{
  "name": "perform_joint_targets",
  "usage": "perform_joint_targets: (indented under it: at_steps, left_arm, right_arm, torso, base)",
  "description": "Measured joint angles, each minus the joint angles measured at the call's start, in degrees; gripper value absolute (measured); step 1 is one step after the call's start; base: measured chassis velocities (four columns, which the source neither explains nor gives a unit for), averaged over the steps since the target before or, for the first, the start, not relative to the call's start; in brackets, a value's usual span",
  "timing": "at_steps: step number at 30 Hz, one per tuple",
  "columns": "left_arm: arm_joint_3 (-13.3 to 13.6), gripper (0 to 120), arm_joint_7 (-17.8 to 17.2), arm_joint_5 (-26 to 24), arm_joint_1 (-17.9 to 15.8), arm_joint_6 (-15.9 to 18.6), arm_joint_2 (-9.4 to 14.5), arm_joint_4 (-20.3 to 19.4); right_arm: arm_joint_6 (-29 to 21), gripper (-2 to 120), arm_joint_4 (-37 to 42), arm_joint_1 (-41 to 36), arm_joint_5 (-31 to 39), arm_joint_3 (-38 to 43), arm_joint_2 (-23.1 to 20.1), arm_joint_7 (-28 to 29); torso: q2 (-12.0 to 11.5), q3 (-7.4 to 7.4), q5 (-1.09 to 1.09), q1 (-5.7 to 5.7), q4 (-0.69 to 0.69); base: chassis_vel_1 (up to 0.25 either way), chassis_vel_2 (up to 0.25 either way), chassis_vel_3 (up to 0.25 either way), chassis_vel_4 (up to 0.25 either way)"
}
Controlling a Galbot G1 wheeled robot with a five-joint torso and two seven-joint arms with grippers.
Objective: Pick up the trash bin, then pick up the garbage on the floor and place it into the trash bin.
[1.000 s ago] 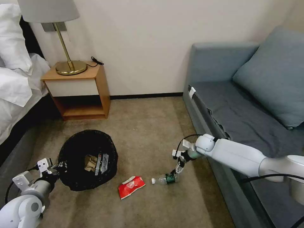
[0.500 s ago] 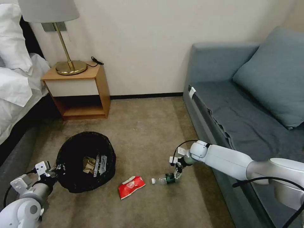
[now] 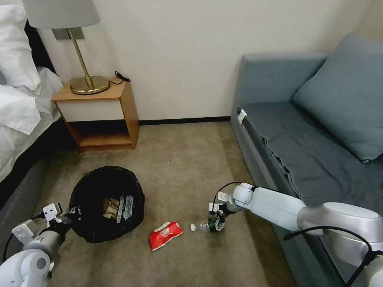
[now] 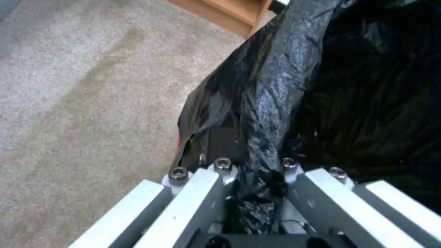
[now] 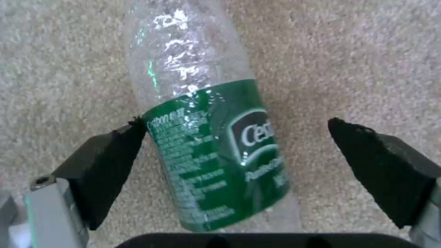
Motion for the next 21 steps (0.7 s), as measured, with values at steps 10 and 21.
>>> perform_joint_targets:
  at_steps: [10,21]
  left_arm:
    - [0.32,2,0.02,-0.06,-0.16,-0.1,0.46,0.38]
    - [0.62,2,-0.16,0.07,-0.05,-0.1,-0.09,0.14]
  right_arm:
    - [0.58,89,-0.69,-1.55,-1.27,1.37,-0.65,-0.18]
    - [0.92,48,-0.3,-2.42,-2.17,3.03,-1.12,0.33]
  torso:
    - [0.01,0.0,0.0,0.0,-0.01]
    - [0.01,0.0,0.0,0.0,-0.01]
  base:
    - [0.0,0.0,0.0,0.0]
    - [0.0,0.0,0.0,0.0]
